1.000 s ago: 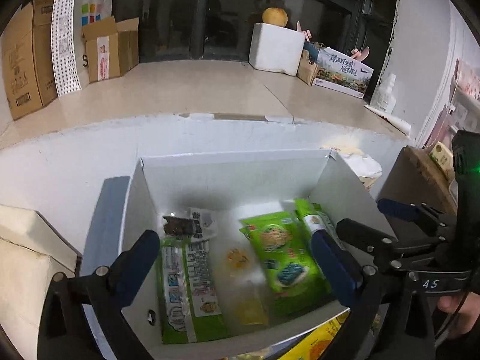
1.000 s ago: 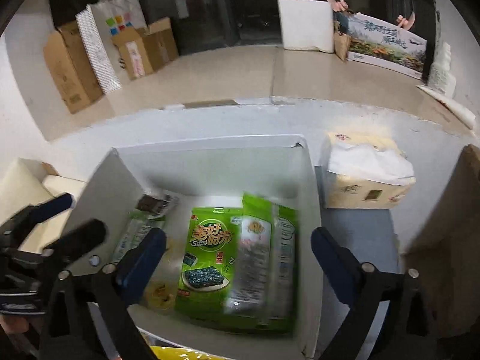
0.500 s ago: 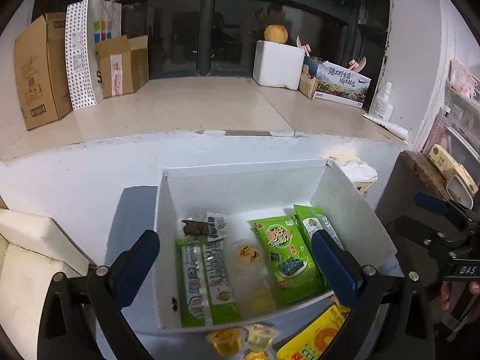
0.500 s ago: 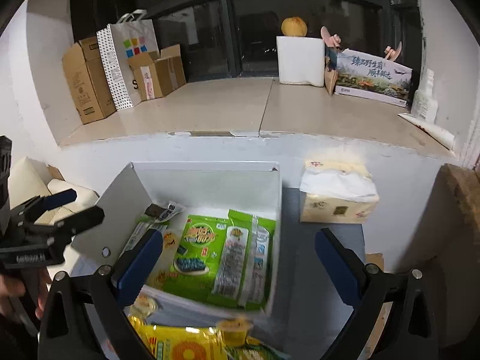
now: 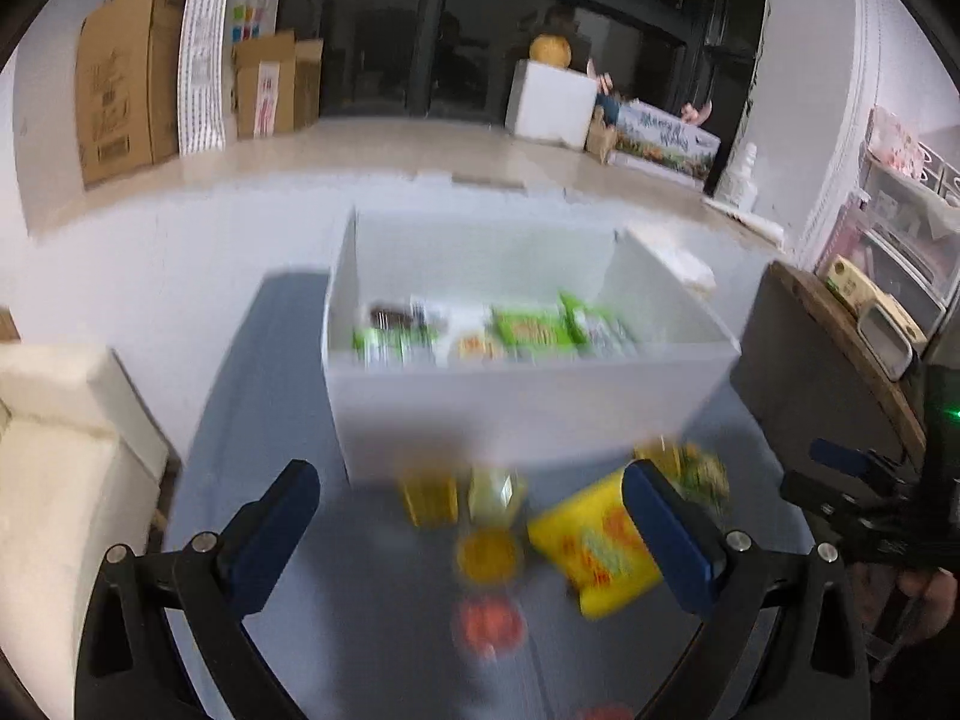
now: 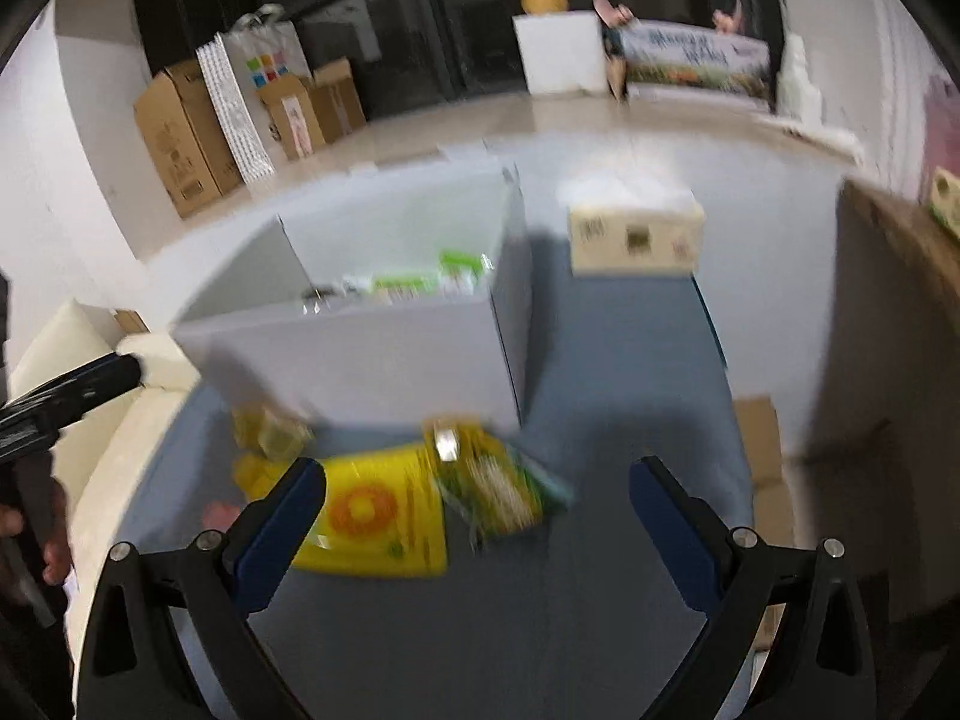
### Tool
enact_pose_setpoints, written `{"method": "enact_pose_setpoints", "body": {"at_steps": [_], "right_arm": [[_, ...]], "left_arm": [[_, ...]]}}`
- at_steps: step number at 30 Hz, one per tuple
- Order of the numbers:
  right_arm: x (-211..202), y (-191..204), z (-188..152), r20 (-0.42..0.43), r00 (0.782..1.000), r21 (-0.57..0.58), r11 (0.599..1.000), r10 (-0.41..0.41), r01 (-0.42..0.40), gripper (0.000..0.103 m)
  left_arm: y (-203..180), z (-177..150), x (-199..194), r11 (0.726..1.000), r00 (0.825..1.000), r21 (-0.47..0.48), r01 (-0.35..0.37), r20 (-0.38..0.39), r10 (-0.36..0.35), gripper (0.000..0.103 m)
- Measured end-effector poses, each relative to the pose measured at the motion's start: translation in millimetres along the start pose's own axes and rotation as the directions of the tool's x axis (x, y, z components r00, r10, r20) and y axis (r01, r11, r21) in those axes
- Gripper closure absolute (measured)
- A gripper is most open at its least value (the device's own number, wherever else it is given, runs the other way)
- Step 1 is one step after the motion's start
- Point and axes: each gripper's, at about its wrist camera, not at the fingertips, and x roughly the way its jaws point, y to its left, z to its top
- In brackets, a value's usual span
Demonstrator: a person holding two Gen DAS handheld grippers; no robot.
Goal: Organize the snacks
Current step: 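Move both tools back toward the remaining snacks on the table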
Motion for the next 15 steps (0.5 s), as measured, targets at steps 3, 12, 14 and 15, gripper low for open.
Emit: {"method": "enact_pose_setpoints", "body": {"at_steps": [3, 12, 14, 15], "right_arm": [[16.4, 1.5, -14.2, -0.044, 0.999, -0.041, 0.999, -0.016, 0.014, 0.0], [75.3, 0.7, 3.2, -0.128, 0.991, -0.119, 0.993, -0.033, 0.017, 0.0], [88.9, -2.4, 4.9, -0.159, 0.986, -0.115, 0.993, -0.04, 0.021, 0.002], [92.8, -3.1, 2.8, -0.171, 0.985, -0.113, 0.993, -0.039, 0.02, 0.012]], "left_arm": [[-1.9, -26.5, -2.9, 1.0, 0.999, -0.012, -0.002, -0.035, 0.002, 0.0], [-1.9, -59.7, -2.2, 0.999, 0.995, -0.023, -0.032, -0.098, 0.03, 0.0], [-1.0, -63.2, -1.2, 0.999, 0.994, -0.022, -0.033, -0.104, 0.03, 0.0], [-0.6, -64.9, 0.8, 0.999, 0.993, -0.021, -0.038, -0.111, 0.035, 0.0]]}}
